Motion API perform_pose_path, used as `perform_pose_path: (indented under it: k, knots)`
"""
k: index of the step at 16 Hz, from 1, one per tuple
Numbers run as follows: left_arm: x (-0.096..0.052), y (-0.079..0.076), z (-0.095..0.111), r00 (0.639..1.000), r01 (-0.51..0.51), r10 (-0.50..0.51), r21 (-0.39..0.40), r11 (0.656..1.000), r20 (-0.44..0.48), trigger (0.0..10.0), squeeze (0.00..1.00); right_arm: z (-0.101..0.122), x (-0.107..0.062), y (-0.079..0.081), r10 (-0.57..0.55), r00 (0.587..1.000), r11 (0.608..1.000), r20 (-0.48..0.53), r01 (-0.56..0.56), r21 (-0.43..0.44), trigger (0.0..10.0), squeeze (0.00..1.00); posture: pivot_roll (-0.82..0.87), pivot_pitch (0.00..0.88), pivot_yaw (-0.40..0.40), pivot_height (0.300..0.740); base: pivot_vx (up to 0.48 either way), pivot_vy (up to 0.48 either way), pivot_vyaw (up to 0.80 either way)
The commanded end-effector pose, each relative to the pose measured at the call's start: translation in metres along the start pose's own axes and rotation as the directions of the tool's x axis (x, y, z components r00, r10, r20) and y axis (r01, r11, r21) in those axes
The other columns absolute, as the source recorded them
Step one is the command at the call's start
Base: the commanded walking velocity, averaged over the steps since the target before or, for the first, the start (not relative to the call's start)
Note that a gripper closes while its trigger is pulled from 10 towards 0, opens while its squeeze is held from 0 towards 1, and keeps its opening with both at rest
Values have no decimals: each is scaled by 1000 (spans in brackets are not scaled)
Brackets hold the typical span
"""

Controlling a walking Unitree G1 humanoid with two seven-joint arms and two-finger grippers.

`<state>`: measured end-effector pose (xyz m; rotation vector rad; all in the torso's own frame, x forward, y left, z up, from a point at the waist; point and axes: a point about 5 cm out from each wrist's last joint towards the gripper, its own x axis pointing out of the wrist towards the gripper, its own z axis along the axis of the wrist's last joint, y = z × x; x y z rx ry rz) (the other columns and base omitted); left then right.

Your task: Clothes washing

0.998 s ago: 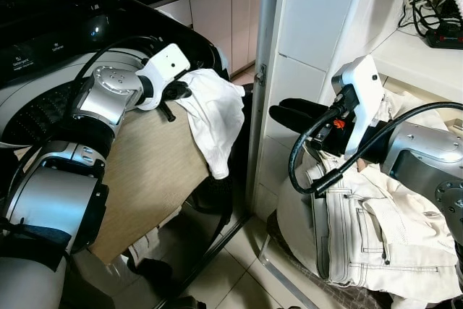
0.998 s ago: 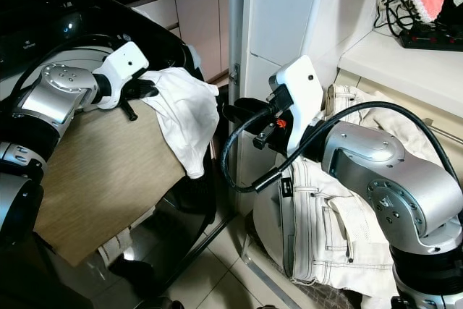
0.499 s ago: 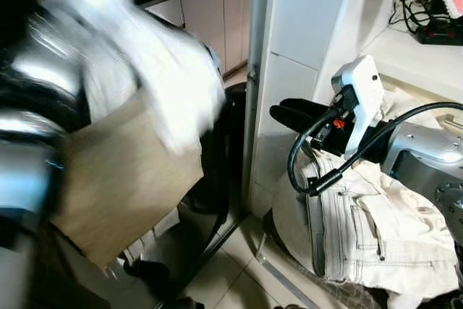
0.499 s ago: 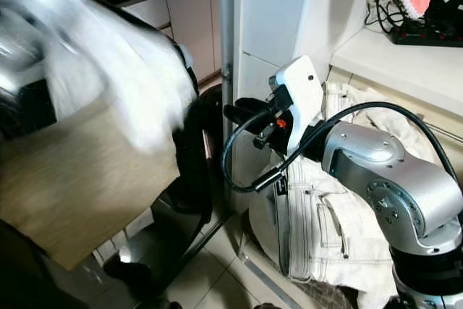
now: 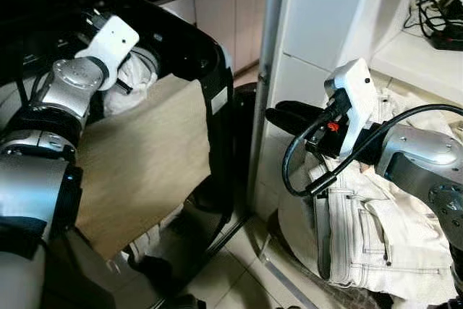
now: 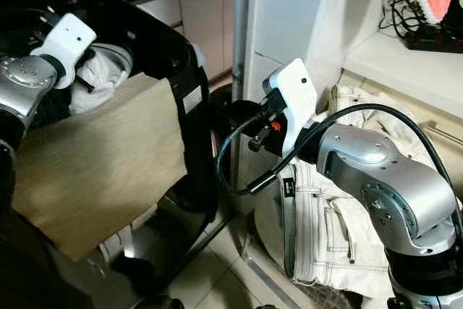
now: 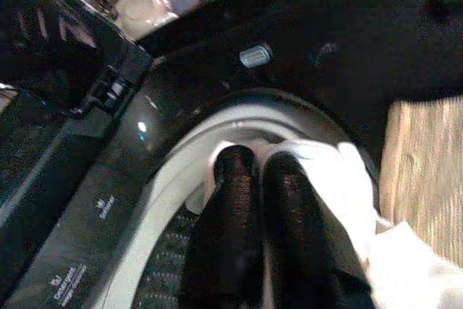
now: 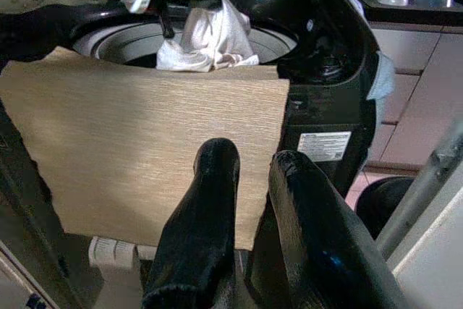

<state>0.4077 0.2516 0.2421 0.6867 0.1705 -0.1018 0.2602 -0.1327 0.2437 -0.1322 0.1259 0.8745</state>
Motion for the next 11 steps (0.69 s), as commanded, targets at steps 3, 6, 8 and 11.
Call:
perform_pose_path:
  k: [3, 6, 8, 11]
  knots:
    - [-3, 19, 20, 998, -42, 45, -52, 998, 51, 10000, 1000, -4, -2, 1, -5, 1000, 1000, -14, 5, -9, 10000, 0, -105, 0, 79, 740, 0, 0, 0]
    - [-6, 31, 25, 987, -140, 141, -19, 990, 71, 10000, 1000, -9, 1, -11, -119, 992, 993, -34, 119, 6, 10000, 0, -101, 0, 80, 740, 0, 0, 0]
    - [-5, 27, 36, 984, -87, 100, -86, 992, 150, 10000, 1000, -17, 0, -34, -291, 955, 955, -66, 293, 34, 10000, 0, -94, 0, 82, 740, 0, 0, 0]
    - [3, -21, 55, 918, 253, -143, -266, 930, 371, 10000, 0, -50, -7, -76, -561, 813, 781, -156, 582, 228, 10000, 1000, -94, 0, 82, 740, 0, 0, 0]
